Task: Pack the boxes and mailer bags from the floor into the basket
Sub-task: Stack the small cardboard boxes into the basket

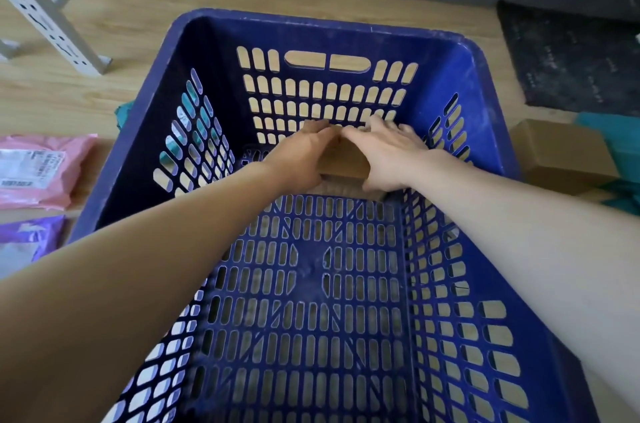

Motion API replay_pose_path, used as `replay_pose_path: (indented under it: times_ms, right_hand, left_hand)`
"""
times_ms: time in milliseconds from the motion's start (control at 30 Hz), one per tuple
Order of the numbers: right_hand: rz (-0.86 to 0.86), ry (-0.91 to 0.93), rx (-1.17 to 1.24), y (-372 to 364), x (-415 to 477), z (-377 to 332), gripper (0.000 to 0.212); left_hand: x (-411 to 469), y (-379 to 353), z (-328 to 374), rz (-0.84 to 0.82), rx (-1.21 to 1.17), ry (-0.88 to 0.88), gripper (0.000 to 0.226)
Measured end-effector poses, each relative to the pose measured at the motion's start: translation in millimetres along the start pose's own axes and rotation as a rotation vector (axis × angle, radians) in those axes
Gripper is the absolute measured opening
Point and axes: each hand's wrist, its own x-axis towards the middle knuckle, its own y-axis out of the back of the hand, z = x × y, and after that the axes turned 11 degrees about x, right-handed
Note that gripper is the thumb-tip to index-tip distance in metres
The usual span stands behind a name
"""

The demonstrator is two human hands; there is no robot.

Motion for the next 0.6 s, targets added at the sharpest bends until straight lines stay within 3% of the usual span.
replay_pose_path:
  times_ms: [200,433,600]
  right_hand:
    - [0.007,-0.047,0.044,-1.1,0.4,10.0,0.084]
    - [0.027,-0.082,0.066,9.6,-14.1,9.0,0.072]
    - [0.108,-0.043,0.182,47.2,-47.1,3.9,0.075]
  left_hand:
    - [-1.4,-3.1,0.0,0.053,0.038,0.037,0.044]
    - [-12.6,8.6,11.2,0.005,0.043,0.071,0.056]
    - [-29.0,54.8,31.8,0.035,0.043,0.049,0.061]
